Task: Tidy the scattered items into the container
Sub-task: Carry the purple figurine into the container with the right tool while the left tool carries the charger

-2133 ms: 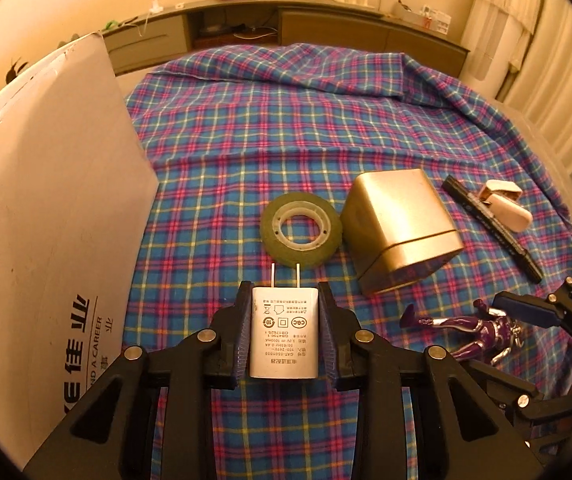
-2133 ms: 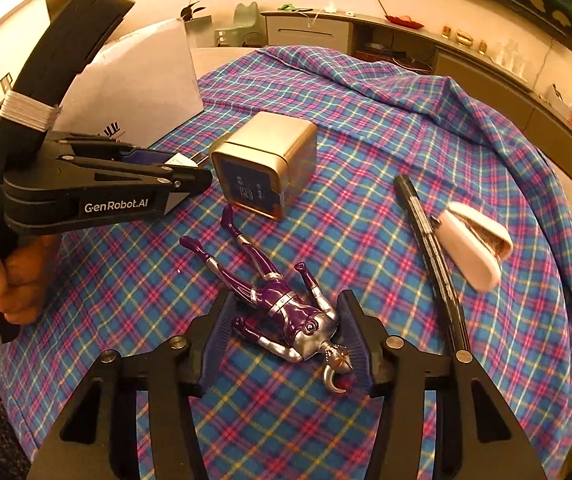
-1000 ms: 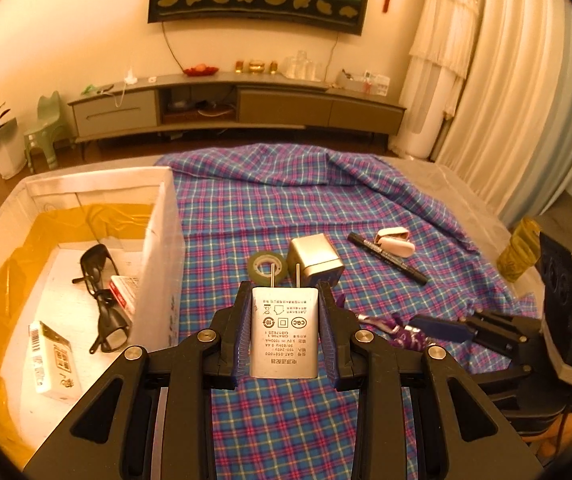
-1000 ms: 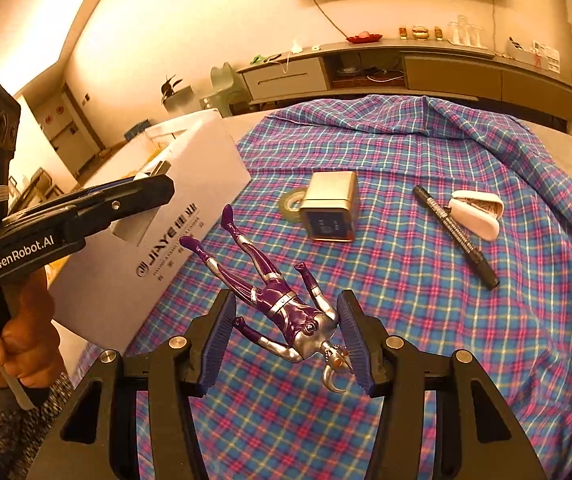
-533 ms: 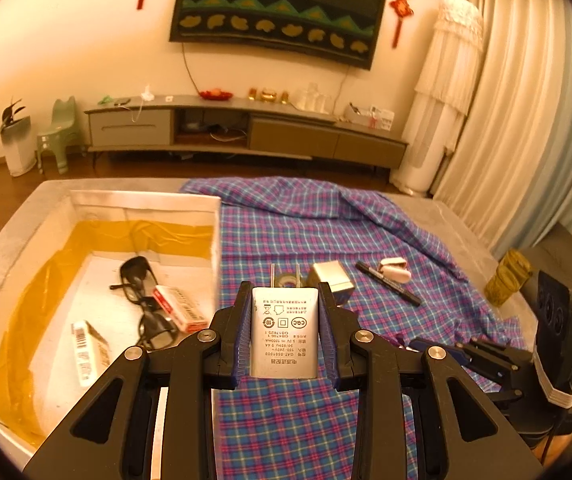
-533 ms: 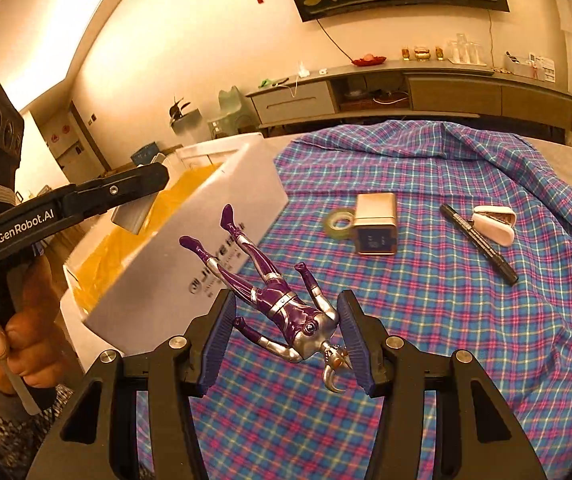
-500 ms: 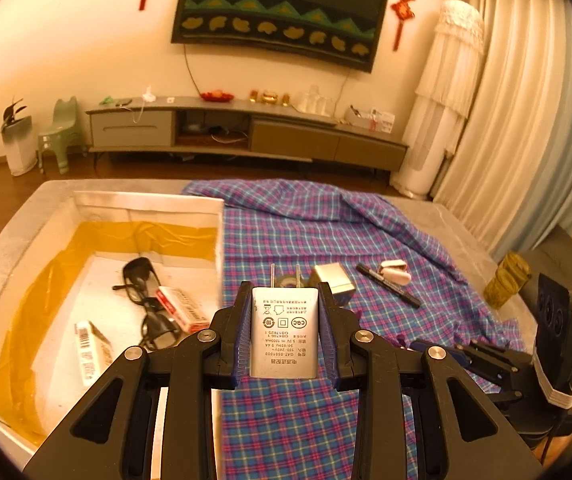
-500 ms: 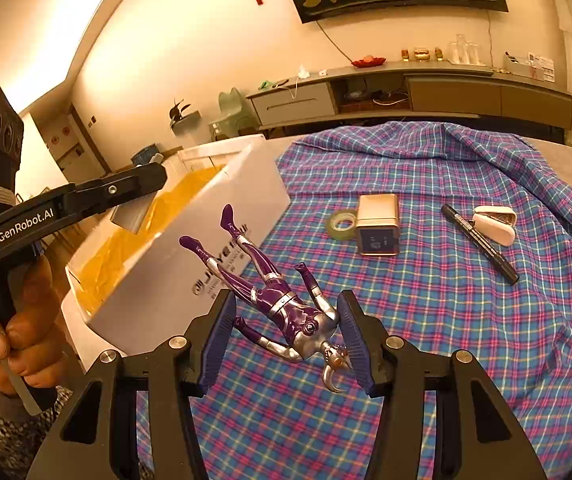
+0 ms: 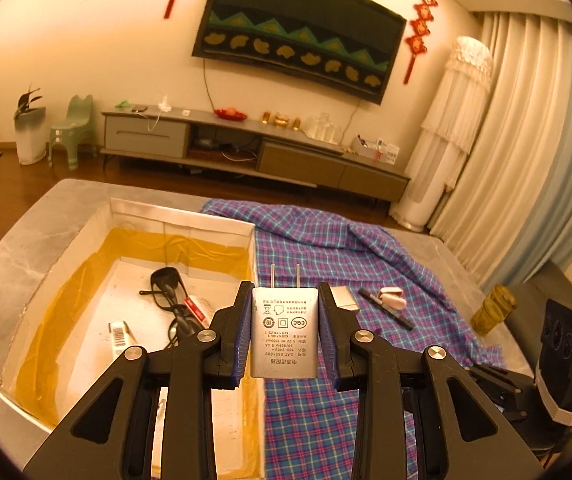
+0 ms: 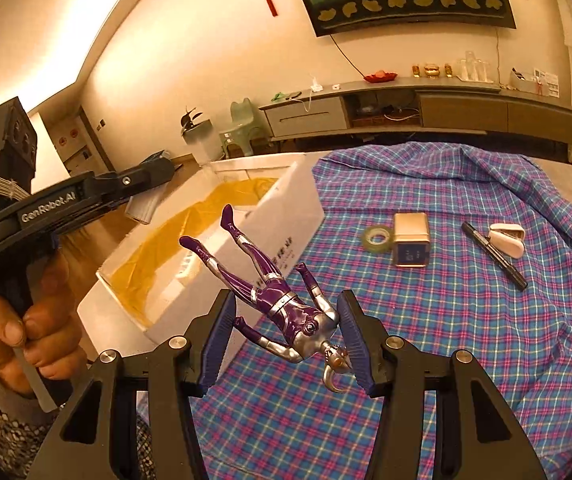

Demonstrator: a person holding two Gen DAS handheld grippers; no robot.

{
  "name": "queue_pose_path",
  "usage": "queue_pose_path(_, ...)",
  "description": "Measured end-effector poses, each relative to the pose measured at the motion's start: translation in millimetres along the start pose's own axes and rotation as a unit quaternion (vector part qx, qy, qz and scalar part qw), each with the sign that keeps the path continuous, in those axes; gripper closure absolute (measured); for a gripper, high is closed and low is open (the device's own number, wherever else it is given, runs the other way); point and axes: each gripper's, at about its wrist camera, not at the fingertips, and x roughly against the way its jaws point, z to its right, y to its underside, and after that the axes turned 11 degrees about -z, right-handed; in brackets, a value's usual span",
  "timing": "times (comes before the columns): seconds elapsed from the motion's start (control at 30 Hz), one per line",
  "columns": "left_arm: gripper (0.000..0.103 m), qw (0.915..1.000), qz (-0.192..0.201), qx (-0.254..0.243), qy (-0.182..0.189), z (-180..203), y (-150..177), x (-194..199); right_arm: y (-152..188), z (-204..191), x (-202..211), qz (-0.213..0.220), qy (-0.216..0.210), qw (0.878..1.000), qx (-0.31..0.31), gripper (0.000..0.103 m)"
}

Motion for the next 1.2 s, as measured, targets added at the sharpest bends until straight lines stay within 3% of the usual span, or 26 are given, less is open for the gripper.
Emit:
queue_pose_path(0.3,0.072,0.9992,0.001,0.039,0.01,-28,0,12,-17,-39,18,0.018,-0.002,0.999,0.039,0.049)
queue_pose_path(0.67,0.072,0.9954,-0.005,0.094,0.015,-68,0,17,-51,-91,6,0.018,-0.015,0.995,0.092,0.049)
queue_pose_path(1.2,0.072,0.9886,-0.038,0.145,0.015,-107,13,5,-110,-120,-49,-0.027,-0.039,0.992,0.118,0.049)
